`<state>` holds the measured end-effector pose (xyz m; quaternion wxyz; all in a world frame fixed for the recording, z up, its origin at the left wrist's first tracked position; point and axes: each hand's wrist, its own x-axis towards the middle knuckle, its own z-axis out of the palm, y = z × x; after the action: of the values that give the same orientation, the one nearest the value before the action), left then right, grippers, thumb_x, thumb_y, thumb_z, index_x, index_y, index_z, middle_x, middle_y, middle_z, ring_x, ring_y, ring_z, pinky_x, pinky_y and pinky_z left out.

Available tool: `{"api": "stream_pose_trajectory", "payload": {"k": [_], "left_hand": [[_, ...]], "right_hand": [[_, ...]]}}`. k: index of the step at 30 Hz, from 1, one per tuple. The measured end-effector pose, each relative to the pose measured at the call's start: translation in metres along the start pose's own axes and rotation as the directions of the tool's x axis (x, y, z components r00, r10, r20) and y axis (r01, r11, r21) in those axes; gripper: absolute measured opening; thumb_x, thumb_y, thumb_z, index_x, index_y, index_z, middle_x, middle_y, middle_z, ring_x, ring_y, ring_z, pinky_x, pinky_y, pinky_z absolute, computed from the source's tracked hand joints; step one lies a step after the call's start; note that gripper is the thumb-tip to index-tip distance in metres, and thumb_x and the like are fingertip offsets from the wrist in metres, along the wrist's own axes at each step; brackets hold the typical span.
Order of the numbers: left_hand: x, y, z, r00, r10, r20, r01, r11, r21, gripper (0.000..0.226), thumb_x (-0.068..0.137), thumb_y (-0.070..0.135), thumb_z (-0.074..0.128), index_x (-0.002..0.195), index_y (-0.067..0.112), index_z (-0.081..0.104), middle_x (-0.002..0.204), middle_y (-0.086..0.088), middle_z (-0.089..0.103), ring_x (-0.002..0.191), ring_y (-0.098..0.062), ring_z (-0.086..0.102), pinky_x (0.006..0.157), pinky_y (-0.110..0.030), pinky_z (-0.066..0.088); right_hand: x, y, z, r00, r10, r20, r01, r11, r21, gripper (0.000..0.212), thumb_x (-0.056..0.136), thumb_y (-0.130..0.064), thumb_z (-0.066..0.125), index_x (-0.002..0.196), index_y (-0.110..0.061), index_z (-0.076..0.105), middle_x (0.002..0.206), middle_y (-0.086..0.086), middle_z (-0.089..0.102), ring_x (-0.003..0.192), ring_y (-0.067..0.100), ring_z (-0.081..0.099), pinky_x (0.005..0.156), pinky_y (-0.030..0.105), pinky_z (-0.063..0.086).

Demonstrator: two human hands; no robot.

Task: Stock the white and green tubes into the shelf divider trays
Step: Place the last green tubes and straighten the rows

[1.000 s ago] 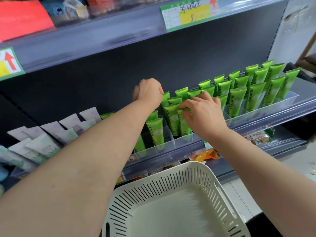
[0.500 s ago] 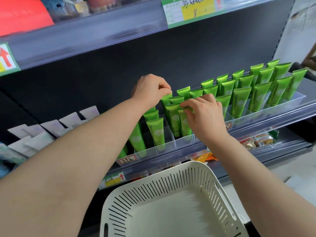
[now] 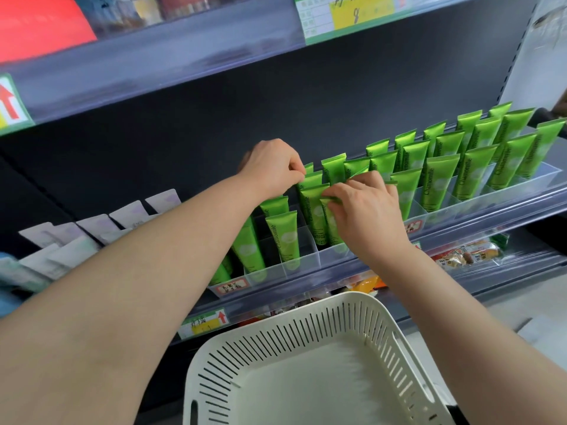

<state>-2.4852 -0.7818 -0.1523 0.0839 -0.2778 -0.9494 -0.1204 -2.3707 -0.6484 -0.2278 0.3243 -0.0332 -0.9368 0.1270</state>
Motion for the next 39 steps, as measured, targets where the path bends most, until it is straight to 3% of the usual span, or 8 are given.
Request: {"api": "stream_pose_trajectory", "payload": {"k": [7,10,12,15,25,32,39], "left_hand": [[-0.001,0.002,-0.001,0.999,-0.034,0.026,0.034,0.999,0.002,0.006,0.083,0.028,0.071,0.085,0.030,0.076,0.080,0.020,0.061,0.091,-0.011,0.060,0.075,-0.026,0.044],[-0.001,0.007,-0.006,0.999,-0.050,0.003,0.050,0.998,-0.050,0.005,0.079,0.036,0.073,0.081,0.031,0.074,0.078,0.020,0.063,0.089,-0.010,0.063,0.078,-0.029,0.050],[-0.003,0.013,-0.011,0.998,-0.015,-0.058,0.009,0.993,-0.116,0.012,0.077,0.044,0.074,0.078,0.032,0.072,0.079,0.019,0.066,0.085,-0.008,0.064,0.077,-0.029,0.051],[-0.006,0.021,-0.014,0.999,0.049,0.014,-0.048,0.997,-0.065,0.019,0.074,0.050,0.074,0.078,0.031,0.073,0.079,0.019,0.067,0.083,-0.006,0.062,0.073,-0.027,0.049],[-0.017,0.014,-0.011,0.993,0.026,0.117,-0.024,1.000,-0.017,0.010,0.076,0.043,0.076,0.079,0.033,0.075,0.073,0.023,0.064,0.084,-0.006,0.061,0.078,-0.029,0.050],[-0.017,0.014,-0.011,0.994,0.058,0.090,-0.064,0.996,0.069,0.006,0.081,0.035,0.074,0.086,0.032,0.076,0.070,0.021,0.059,0.084,-0.009,0.057,0.076,-0.027,0.044],[-0.017,0.019,-0.013,0.995,0.047,0.089,-0.054,0.996,0.073,0.010,0.080,0.040,0.075,0.084,0.031,0.077,0.073,0.020,0.063,0.084,-0.009,0.058,0.073,-0.027,0.043]], "right_hand": [[-0.001,0.006,-0.002,0.999,0.032,-0.015,-0.033,0.998,-0.056,0.017,0.088,-0.021,0.062,0.103,-0.021,0.071,0.090,0.001,0.068,0.100,0.033,0.052,0.069,0.035,0.027],[-0.002,0.007,-0.005,0.999,0.043,-0.022,-0.044,0.997,-0.064,0.017,0.087,-0.022,0.063,0.102,-0.021,0.071,0.090,0.001,0.067,0.102,0.032,0.051,0.071,0.035,0.025],[-0.003,0.008,-0.006,0.999,0.037,-0.038,-0.040,0.997,-0.063,0.014,0.086,-0.021,0.064,0.097,-0.022,0.072,0.086,-0.001,0.067,0.103,0.031,0.051,0.071,0.035,0.024],[-0.001,0.009,-0.008,0.998,0.037,-0.048,-0.038,0.999,-0.016,0.010,0.084,-0.019,0.066,0.089,-0.025,0.074,0.079,-0.006,0.067,0.103,0.029,0.051,0.073,0.035,0.021],[0.003,-0.001,0.002,0.996,-0.033,-0.088,0.038,0.997,0.061,0.017,0.079,-0.015,0.071,0.088,-0.029,0.074,0.073,-0.008,0.067,0.094,0.029,0.056,0.070,0.036,0.025],[0.005,-0.001,0.005,0.998,-0.035,-0.061,0.037,0.999,0.038,0.018,0.081,-0.016,0.069,0.092,-0.029,0.073,0.078,-0.006,0.067,0.101,0.030,0.054,0.074,0.040,0.032],[0.004,-0.002,-0.001,0.999,-0.034,0.001,0.034,0.998,0.054,0.016,0.089,-0.028,0.059,0.101,-0.027,0.071,0.088,-0.004,0.068,0.110,0.029,0.050,0.076,0.040,0.031]]}}
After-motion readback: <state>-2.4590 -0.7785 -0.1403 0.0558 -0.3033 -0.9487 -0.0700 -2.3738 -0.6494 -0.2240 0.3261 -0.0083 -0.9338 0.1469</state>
